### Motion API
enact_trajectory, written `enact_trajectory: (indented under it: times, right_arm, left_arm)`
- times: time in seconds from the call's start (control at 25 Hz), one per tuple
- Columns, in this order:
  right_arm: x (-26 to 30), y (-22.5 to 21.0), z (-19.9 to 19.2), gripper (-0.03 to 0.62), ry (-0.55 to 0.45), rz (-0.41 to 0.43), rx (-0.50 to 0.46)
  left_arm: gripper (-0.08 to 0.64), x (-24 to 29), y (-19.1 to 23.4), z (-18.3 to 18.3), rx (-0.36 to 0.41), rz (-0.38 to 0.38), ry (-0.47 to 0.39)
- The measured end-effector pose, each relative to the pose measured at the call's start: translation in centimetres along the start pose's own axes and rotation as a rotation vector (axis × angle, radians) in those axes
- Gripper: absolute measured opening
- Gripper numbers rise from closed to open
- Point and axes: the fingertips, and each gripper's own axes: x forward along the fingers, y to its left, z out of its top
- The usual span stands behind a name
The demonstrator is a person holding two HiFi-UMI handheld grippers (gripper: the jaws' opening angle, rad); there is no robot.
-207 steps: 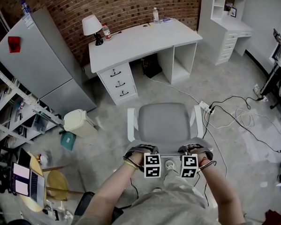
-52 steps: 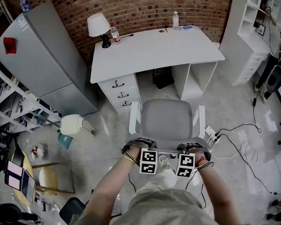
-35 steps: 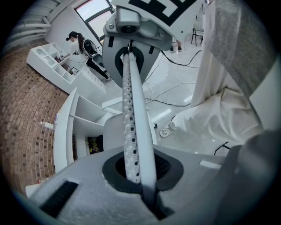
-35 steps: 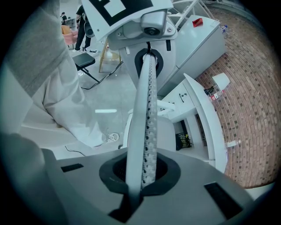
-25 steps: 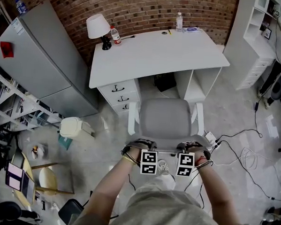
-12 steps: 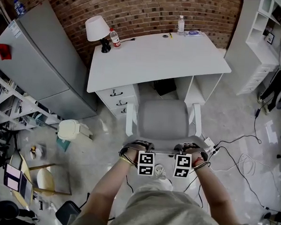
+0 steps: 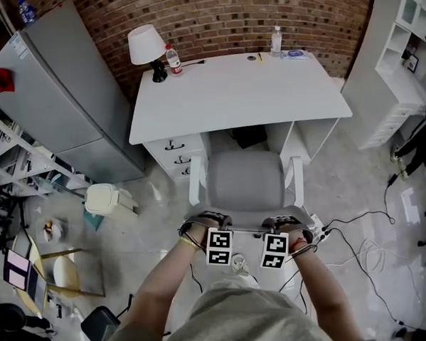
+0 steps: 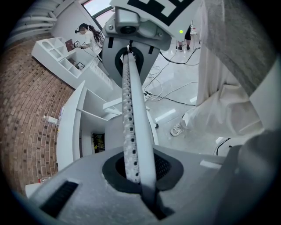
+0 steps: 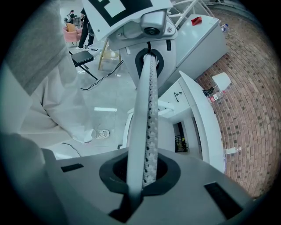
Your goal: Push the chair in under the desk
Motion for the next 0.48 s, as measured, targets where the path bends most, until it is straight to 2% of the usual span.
enact_trajectory:
  times: [0.48]
  right_arm:
    - [1.1, -2.7, -0.9, 0.009, -0.003, -0.004, -0.012]
  left_arm:
    - [0.012, 1.0, 2.7, -0.4, -0.01, 0.005, 0.006]
